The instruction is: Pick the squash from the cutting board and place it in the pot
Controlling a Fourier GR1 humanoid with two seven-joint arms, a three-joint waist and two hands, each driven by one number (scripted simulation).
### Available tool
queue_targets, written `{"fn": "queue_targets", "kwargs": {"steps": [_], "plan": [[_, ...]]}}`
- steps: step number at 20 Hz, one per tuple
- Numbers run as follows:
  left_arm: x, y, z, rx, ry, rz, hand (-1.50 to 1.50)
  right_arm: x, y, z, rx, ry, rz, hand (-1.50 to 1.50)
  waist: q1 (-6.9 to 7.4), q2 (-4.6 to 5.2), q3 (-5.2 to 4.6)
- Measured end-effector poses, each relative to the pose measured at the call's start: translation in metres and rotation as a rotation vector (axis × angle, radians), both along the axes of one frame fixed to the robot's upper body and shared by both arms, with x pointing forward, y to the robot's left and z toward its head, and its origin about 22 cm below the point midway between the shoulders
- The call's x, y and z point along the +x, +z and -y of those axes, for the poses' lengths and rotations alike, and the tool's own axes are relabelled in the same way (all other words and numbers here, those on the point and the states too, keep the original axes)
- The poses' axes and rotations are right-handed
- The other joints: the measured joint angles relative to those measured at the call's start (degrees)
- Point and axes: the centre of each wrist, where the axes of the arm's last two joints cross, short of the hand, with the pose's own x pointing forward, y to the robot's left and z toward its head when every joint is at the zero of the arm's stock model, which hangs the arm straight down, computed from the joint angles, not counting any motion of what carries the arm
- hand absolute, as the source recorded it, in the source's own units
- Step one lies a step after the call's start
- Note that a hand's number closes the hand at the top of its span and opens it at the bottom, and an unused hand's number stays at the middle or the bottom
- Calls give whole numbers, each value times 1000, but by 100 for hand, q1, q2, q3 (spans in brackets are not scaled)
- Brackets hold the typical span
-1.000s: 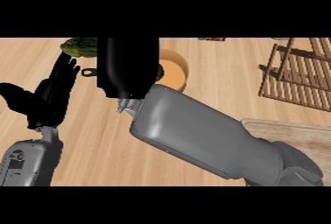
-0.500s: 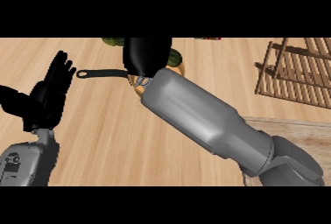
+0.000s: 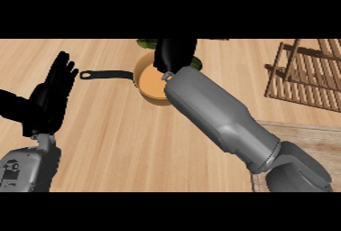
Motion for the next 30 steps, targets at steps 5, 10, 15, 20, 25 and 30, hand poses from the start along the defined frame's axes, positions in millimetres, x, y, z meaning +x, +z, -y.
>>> {"fn": "queue_targets", "kwargs": {"steps": [5, 10, 15, 20, 25, 30], "plan": [[3, 5, 5, -2, -10, 4, 0, 8, -18, 17, 160, -28, -105, -150, 67, 36, 6], [1, -2, 5, -1, -20, 7, 0, 7, -23, 24, 340, 46, -115, -150, 125, 60, 10], [0, 0, 3, -6, -20, 6, 0, 5, -16, 28, 542, 124, 12, -150, 102, 46, 17], [-1, -5, 2, -8, 9, -2, 0, 3, -14, 38, 706, 163, 108, -150, -75, 2, 17], [-4, -3, -12, -8, 43, -6, 0, 1, -26, 56, 804, 190, 140, -150, -265, -60, 14], [-13, -8, -22, -12, 70, -16, 0, -3, -29, 78, 847, 220, 137, -150, -379, -100, 11]]}}
